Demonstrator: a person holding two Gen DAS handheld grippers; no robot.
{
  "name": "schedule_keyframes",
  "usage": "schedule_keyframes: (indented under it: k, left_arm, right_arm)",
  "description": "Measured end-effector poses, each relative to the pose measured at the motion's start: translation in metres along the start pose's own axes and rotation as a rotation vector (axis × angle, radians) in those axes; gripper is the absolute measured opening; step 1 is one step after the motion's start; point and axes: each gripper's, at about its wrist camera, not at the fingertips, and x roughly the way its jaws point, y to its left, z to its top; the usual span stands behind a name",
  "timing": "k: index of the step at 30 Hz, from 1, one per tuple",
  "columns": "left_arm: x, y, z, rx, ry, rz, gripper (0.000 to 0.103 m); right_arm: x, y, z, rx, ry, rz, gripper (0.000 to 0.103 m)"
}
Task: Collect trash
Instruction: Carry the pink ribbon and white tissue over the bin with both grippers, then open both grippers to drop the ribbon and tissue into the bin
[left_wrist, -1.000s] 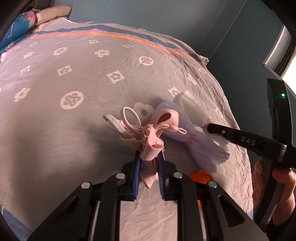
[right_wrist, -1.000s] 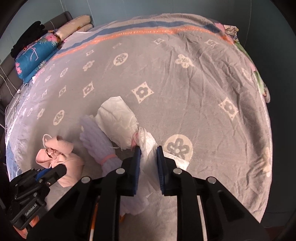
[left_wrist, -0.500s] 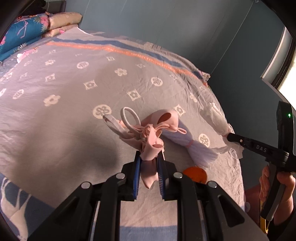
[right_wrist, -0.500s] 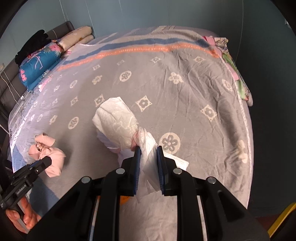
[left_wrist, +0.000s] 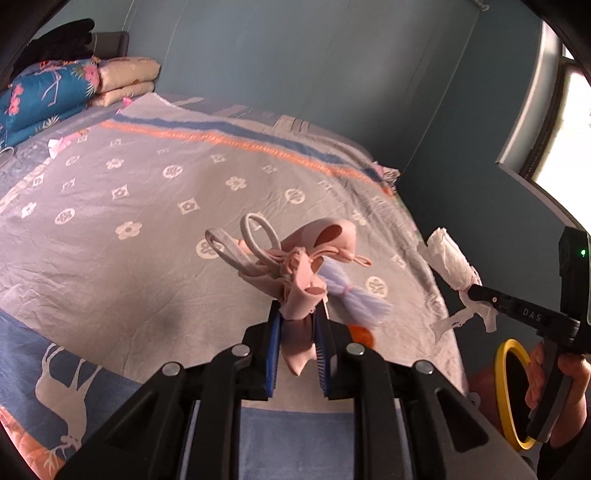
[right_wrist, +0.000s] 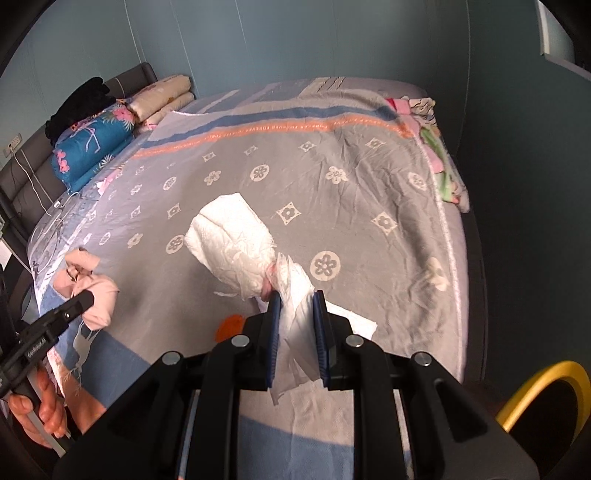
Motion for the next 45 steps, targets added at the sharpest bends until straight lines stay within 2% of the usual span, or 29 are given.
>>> schedule_keyframes:
  k: [11,21,30,45]
  left_arm:
    - [-0.051,-0.063,-0.004,0.101,-0.038,-0.057,0.016]
    - [-0.07,-0.133,-0.012,0.183,-0.043,-0.137,0.016]
    - [-0.07,-0.203,-0.025,0.286,-0.048,-0.225,0.016]
    - [-0.037,-0.307,-0.053,0.446,0.008,-0.337,0.016]
  right_arm:
    - [-0.087,-0.04,-0.033,0.052,-0.096,-0.043,0.017]
    - [-0.156,-0.083,-0.07,0.106,-0.164,-0.077,0.017]
    - [-0.203,-0.125,-0.102,0.178,-0.227,-0.136,0.018]
    - [-0.236,-0.198,-0.152,0.329,-0.249,-0.24,0.018]
